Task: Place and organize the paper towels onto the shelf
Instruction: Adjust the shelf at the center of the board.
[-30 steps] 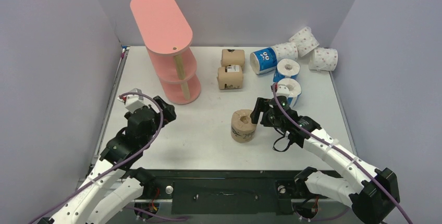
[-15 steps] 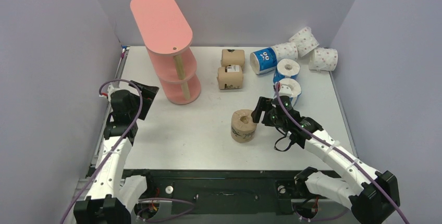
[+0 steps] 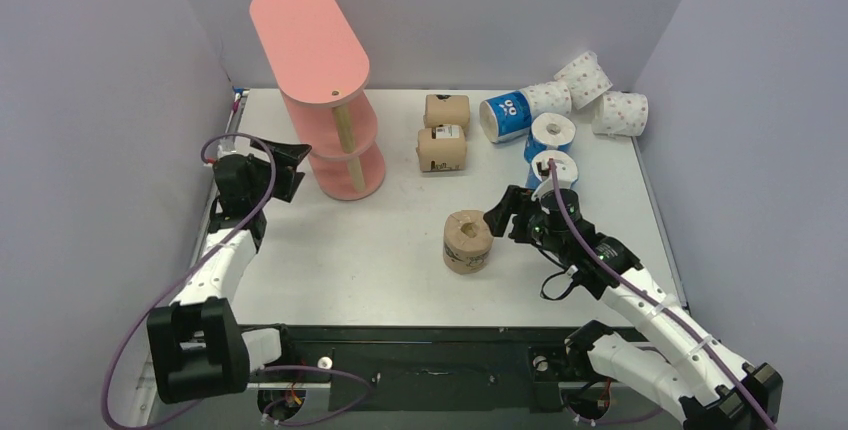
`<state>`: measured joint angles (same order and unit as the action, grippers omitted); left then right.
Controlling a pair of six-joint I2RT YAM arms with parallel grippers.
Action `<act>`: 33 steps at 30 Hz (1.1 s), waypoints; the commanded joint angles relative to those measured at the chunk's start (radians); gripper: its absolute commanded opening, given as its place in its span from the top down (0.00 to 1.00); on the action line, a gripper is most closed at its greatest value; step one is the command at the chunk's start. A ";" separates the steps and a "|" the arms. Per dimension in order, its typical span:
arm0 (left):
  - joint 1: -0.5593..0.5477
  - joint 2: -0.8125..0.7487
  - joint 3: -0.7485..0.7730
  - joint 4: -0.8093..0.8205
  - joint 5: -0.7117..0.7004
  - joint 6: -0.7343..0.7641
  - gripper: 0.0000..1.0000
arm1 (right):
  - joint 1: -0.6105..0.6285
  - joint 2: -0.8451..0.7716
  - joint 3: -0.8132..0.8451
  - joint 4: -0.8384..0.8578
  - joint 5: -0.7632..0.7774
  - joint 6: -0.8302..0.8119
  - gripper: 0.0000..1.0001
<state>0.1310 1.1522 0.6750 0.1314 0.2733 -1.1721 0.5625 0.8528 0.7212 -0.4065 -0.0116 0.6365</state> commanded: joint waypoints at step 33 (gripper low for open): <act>-0.042 0.271 0.075 0.434 0.270 -0.095 1.00 | -0.006 -0.120 -0.057 0.022 -0.045 -0.010 0.38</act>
<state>0.0895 1.5040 0.7219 0.5735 0.4618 -1.3430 0.5625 0.7555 0.6613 -0.4053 -0.0612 0.6357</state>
